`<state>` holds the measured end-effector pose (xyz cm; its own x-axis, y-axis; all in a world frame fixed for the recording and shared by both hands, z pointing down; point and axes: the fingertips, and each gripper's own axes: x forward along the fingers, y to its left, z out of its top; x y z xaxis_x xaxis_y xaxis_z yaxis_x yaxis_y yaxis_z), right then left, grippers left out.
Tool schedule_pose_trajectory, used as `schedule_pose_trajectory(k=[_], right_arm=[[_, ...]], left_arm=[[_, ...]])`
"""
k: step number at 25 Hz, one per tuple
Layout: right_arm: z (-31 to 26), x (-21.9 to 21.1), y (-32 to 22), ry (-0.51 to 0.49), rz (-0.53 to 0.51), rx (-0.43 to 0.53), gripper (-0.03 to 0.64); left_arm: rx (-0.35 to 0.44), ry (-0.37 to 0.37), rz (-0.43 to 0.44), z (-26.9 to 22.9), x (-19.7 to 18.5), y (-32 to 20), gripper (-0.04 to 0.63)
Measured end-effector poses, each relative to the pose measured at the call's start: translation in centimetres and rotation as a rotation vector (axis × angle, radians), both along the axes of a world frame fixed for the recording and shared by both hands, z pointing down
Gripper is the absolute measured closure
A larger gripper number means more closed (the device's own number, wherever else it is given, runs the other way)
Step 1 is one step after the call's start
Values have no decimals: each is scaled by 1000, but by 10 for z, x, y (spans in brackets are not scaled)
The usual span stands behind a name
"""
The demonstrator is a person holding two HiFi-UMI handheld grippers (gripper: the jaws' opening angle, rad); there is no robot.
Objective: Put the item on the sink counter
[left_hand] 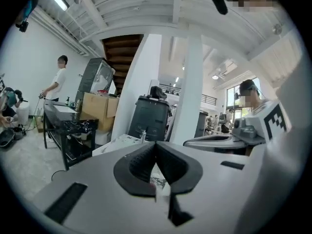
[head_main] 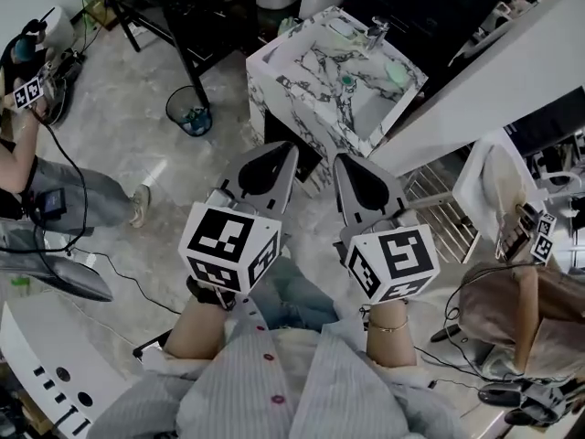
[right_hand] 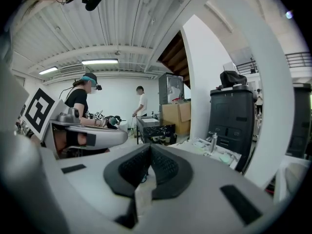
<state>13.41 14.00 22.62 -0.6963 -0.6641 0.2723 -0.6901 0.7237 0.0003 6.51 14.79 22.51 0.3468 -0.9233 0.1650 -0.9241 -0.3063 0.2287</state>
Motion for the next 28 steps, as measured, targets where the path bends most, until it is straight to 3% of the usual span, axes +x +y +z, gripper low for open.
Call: schedule_pose_trajectory(k=[12, 28], right_arm=[[19, 14, -85, -11, 79, -39, 609], [26, -20, -294, -10, 321, -36, 609]], left_arm=[[-20, -15, 77, 11, 12, -83, 580], [-5, -55, 325, 12, -24, -307, 580]])
